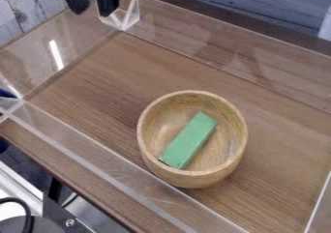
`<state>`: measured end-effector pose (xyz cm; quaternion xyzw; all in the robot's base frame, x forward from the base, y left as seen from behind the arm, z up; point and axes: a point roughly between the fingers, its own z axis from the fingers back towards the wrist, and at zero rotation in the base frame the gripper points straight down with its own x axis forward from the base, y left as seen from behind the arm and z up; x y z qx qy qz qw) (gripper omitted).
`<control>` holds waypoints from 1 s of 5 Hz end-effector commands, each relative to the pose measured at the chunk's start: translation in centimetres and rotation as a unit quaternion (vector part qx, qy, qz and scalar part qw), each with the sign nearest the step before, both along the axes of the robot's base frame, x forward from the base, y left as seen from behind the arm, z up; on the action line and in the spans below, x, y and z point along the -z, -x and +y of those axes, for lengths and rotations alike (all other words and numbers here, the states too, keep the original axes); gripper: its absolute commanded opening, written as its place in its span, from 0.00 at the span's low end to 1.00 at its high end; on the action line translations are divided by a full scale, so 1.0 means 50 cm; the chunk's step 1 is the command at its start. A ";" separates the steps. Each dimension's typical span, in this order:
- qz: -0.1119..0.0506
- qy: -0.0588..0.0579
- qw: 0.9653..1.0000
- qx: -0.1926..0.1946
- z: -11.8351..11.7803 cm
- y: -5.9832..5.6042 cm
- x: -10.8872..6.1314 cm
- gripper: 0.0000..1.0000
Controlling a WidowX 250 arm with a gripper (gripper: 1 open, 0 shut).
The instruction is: Put the green block in the brown bowl
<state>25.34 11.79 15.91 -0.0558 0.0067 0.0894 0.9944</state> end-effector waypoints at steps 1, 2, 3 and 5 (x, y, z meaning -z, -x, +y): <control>-0.028 -0.015 0.999 0.012 -0.010 -0.009 -0.026 1.00; -0.025 -0.014 0.999 0.028 -0.034 -0.013 -0.019 1.00; -0.029 -0.013 0.998 0.046 -0.056 -0.025 -0.020 1.00; -0.035 -0.015 0.998 0.050 -0.047 -0.045 -0.010 1.00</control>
